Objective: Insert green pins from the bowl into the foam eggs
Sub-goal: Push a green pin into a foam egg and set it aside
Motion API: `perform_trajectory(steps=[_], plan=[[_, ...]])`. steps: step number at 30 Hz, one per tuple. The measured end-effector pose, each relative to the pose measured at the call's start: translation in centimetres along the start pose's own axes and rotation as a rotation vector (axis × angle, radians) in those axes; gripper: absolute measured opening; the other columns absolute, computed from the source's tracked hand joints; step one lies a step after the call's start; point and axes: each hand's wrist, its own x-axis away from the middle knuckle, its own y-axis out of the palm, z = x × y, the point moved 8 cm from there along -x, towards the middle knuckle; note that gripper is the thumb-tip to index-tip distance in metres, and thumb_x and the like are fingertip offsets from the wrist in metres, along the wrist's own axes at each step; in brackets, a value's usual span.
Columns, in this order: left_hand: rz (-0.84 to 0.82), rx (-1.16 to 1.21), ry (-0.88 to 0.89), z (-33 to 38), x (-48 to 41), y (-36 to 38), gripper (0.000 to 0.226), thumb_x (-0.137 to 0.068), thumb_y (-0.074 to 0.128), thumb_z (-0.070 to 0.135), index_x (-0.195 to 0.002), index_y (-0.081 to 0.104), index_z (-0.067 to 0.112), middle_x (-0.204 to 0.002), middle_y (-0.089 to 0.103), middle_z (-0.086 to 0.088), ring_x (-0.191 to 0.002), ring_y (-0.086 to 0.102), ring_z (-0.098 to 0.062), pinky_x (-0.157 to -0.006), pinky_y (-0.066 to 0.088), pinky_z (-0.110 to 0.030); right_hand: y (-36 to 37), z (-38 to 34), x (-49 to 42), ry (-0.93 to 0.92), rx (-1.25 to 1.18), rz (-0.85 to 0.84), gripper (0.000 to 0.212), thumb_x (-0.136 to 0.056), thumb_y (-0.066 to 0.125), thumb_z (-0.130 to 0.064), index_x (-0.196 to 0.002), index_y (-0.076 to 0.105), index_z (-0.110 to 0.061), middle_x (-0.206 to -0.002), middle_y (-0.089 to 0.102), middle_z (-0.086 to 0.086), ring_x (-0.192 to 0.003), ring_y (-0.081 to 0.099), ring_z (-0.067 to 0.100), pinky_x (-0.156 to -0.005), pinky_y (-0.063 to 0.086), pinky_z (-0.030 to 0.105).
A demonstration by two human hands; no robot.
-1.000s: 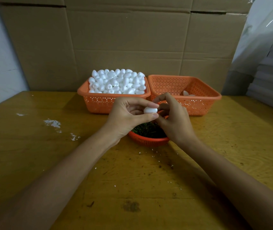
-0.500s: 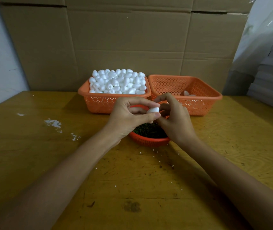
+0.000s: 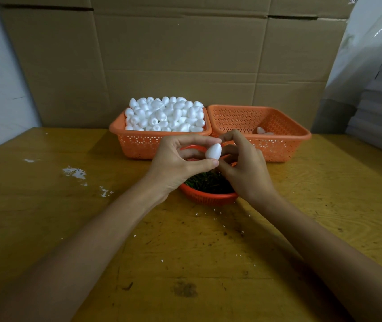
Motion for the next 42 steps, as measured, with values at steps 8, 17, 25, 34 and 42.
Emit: perform_trajectory(steps=[8, 17, 25, 34, 42], plan=[[0.028, 0.037, -0.028, -0.3, -0.1, -0.3, 0.035, -0.078, 0.088, -0.001, -0.107, 0.08, 0.017, -0.117, 0.078, -0.004, -0.105, 0.077, -0.024, -0.092, 0.062, -0.037, 0.0, 0.1, 0.0, -0.01, -0.02, 0.006, 0.03, -0.093, 0.075, -0.013, -0.117, 0.058, -0.017, -0.099, 0.078, -0.008, -0.08, 0.073, 0.004, -0.068, 0.062, 0.04], [0.058, 0.197, -0.046, -0.6, -0.1, -0.7, 0.032, -0.078, 0.083, -0.001, -0.108, 0.073, 0.006, -0.117, 0.076, -0.017, -0.102, 0.077, -0.037, -0.093, 0.062, -0.044, 0.1, 0.6, -0.2, 0.026, -0.088, 0.014, 0.035, -0.096, 0.075, -0.02, -0.128, 0.062, -0.019, -0.097, 0.079, -0.012, -0.078, 0.073, 0.001, -0.072, 0.061, 0.032], [0.16, 0.25, 0.008, 0.0, -0.4, -1.9, 0.027, -0.088, 0.072, -0.013, -0.109, 0.071, 0.004, -0.112, 0.077, -0.013, -0.095, 0.078, -0.038, -0.084, 0.064, -0.036, -0.1, 0.7, -0.4, 0.019, -0.153, 0.052, 0.012, -0.093, 0.076, -0.011, -0.104, 0.074, -0.017, -0.088, 0.078, -0.008, -0.066, 0.074, 0.009, -0.071, 0.062, 0.036], [0.289, 0.143, -0.019, -0.7, -0.4, -3.3, 0.03, -0.084, 0.081, -0.005, -0.111, 0.074, 0.006, -0.104, 0.081, -0.012, -0.099, 0.078, -0.032, -0.093, 0.062, -0.042, -0.4, 0.6, -0.5, -0.046, -0.176, 0.092, 0.016, -0.098, 0.071, -0.016, -0.111, 0.076, -0.023, -0.08, 0.076, -0.007, -0.066, 0.073, 0.011, -0.06, 0.059, 0.032], [0.273, 0.181, -0.036, -0.7, -0.3, -3.2, 0.029, -0.086, 0.079, -0.006, -0.113, 0.072, 0.002, -0.103, 0.081, -0.015, -0.095, 0.079, -0.032, -0.08, 0.064, -0.031, -0.3, 0.3, -0.5, -0.072, -0.145, 0.064, 0.025, -0.1, 0.067, -0.012, -0.121, 0.076, -0.023, -0.097, 0.079, -0.012, -0.07, 0.075, 0.011, -0.062, 0.061, 0.034]])
